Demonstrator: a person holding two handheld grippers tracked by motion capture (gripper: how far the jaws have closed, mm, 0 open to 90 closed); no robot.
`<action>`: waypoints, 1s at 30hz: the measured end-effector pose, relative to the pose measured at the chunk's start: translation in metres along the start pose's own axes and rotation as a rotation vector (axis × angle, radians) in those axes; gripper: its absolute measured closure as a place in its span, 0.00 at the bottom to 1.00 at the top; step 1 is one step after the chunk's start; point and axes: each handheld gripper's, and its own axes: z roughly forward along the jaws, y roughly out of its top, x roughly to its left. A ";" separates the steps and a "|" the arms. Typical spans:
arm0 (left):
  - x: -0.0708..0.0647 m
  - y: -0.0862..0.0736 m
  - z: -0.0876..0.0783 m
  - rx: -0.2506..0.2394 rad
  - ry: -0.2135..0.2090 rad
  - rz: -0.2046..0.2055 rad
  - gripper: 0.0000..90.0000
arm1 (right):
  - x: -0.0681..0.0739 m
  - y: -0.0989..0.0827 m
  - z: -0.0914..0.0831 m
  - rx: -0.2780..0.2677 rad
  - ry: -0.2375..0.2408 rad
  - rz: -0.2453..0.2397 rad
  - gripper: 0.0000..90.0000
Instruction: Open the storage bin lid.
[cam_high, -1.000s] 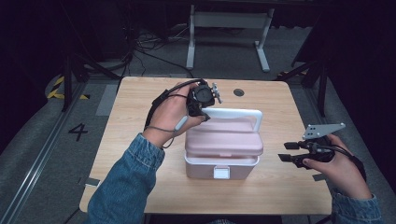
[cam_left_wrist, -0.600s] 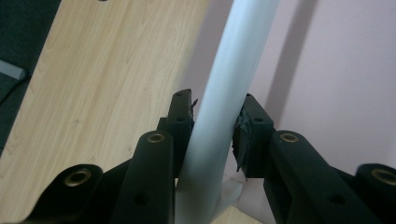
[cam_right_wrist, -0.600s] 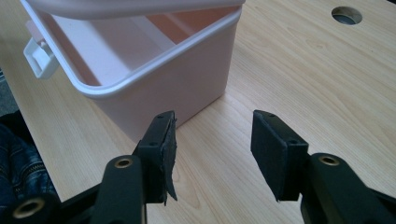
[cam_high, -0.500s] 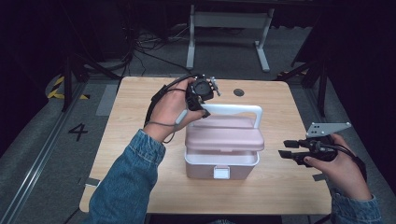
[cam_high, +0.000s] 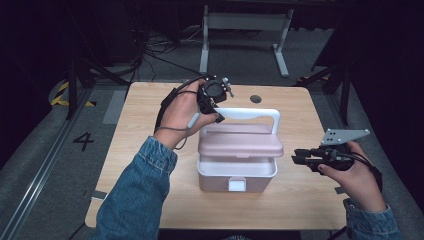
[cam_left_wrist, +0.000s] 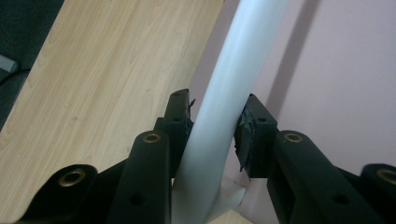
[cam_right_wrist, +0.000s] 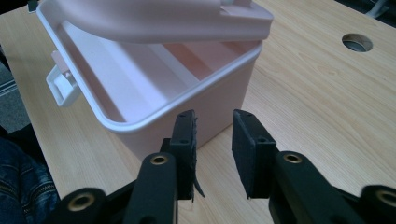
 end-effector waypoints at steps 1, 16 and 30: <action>0.001 0.000 0.000 -0.008 0.003 0.000 0.76 | 0.001 0.001 0.001 -0.003 0.002 -0.002 0.83; 0.008 -0.003 0.001 -0.039 0.038 -0.069 0.75 | 0.011 0.014 0.013 -0.081 0.026 -0.019 1.00; 0.008 -0.006 0.001 -0.049 0.032 -0.074 0.75 | 0.017 0.019 0.027 -0.165 0.049 -0.004 1.00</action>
